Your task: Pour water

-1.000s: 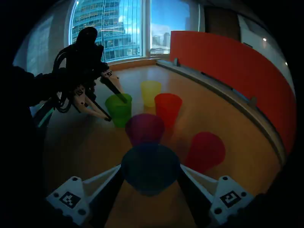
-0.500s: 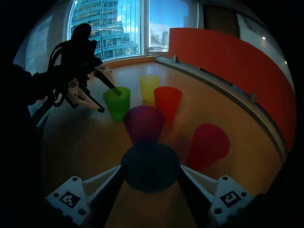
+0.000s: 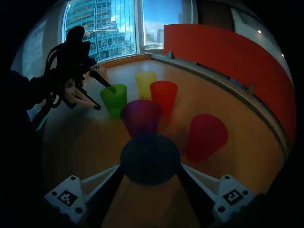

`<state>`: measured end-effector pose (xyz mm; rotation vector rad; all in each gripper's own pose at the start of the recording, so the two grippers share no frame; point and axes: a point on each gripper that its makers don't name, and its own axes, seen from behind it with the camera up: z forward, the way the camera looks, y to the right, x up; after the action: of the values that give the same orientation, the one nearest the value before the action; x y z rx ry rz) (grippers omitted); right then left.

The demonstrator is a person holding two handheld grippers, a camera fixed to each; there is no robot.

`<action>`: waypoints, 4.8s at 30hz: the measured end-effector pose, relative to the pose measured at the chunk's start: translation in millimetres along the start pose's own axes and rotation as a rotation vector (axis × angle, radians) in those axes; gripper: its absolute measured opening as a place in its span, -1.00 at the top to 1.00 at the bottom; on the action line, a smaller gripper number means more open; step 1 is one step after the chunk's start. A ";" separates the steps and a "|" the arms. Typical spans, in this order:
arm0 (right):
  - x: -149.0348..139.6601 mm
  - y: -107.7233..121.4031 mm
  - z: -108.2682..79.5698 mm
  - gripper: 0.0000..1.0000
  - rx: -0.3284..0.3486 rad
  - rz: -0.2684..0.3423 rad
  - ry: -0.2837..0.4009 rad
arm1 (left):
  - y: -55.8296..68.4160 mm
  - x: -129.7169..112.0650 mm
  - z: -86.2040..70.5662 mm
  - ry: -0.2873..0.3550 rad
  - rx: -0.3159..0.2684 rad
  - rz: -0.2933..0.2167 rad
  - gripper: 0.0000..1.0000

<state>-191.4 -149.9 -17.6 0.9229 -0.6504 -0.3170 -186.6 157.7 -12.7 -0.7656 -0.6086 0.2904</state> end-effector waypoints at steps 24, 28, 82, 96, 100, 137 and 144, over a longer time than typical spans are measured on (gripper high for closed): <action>-34.4 5.7 -54.6 -0.99 -0.158 0.061 0.049 | -13.3 -7.3 -42.1 0.075 0.154 -0.084 -1.00; -33.2 9.9 -64.9 -0.99 -0.200 0.083 0.078 | -18.3 -4.7 -51.7 0.103 0.198 -0.095 -1.00; 48.6 94.0 -183.0 -0.98 -0.949 0.282 0.649 | -76.9 55.8 -154.3 0.554 0.664 -0.249 -1.00; 52.7 87.2 -198.2 -0.98 -0.997 0.304 0.695 | -78.1 69.9 -171.0 0.629 0.721 -0.217 -1.00; 53.4 87.7 -201.5 -0.98 -0.998 0.309 0.703 | -78.1 69.5 -172.3 0.632 0.742 -0.206 -1.00; 64.2 75.5 -200.3 -0.98 -0.996 0.325 0.698 | -84.8 20.6 -150.4 0.659 0.807 -0.264 -1.00; 66.0 75.7 -200.1 -0.98 -0.993 0.323 0.696 | -87.5 17.4 -149.3 0.652 0.813 -0.269 -1.00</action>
<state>-13.8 -13.5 -17.1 -0.0645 0.0532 0.0081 -79.2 21.6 -26.4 0.0344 0.0556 0.0129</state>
